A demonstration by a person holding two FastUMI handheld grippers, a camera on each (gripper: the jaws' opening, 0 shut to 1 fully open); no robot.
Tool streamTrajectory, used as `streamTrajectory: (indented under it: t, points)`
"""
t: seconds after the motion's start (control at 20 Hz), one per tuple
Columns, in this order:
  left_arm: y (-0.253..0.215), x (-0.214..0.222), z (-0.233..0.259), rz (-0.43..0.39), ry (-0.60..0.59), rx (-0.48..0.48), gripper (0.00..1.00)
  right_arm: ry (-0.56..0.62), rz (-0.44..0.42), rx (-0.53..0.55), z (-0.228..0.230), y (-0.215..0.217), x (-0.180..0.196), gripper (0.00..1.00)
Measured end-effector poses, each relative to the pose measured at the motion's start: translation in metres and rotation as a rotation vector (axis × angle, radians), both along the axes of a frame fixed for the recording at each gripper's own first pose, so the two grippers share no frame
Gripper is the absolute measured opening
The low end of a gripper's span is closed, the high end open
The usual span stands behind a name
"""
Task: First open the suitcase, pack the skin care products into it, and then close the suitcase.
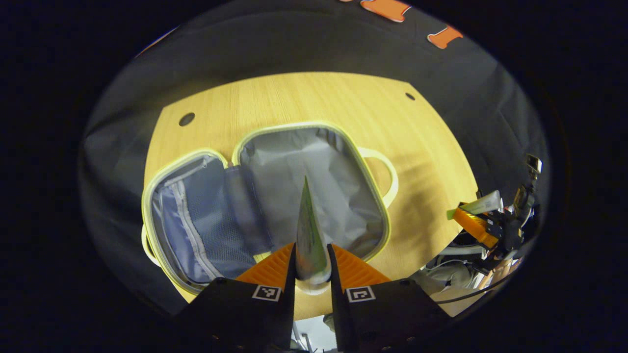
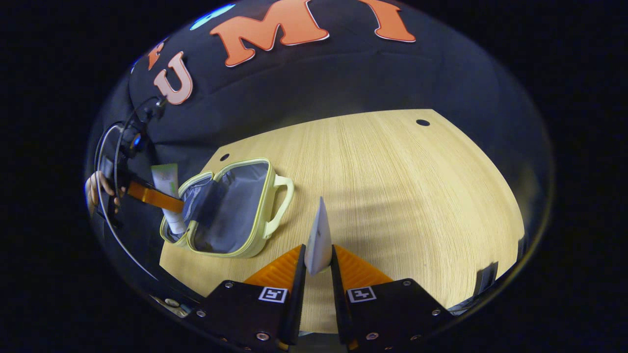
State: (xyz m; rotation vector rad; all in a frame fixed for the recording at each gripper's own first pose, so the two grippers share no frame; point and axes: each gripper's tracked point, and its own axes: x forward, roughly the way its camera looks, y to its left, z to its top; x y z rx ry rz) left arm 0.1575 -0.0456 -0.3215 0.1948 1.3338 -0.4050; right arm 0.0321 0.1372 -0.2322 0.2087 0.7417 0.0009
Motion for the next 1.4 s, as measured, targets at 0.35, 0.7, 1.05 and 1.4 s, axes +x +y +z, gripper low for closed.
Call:
streamTrajectory:
  t: [0.35, 0.7, 1.05, 1.4]
  points:
    - [0.014, 0.02, -0.067, 0.066, 0.147, 0.048, 0.34, 0.021, -0.108, 0.013, 0.003, -0.02, -0.018, 0.31]
    - [0.012, 0.022, -0.062, 0.089, 0.101, 0.04, 0.77, 0.028, -0.114, 0.001, 0.01, -0.028, -0.014, 0.31]
    - [0.006, -0.001, -0.011, 0.076, -0.034, -0.076, 0.98, -0.013, -0.028, -0.048, 0.041, -0.015, 0.01, 0.26]
    - [0.067, -0.038, 0.042, 0.177, -0.209, -0.272, 0.98, -0.053, 0.122, -0.082, 0.092, 0.052, 0.048, 0.31]
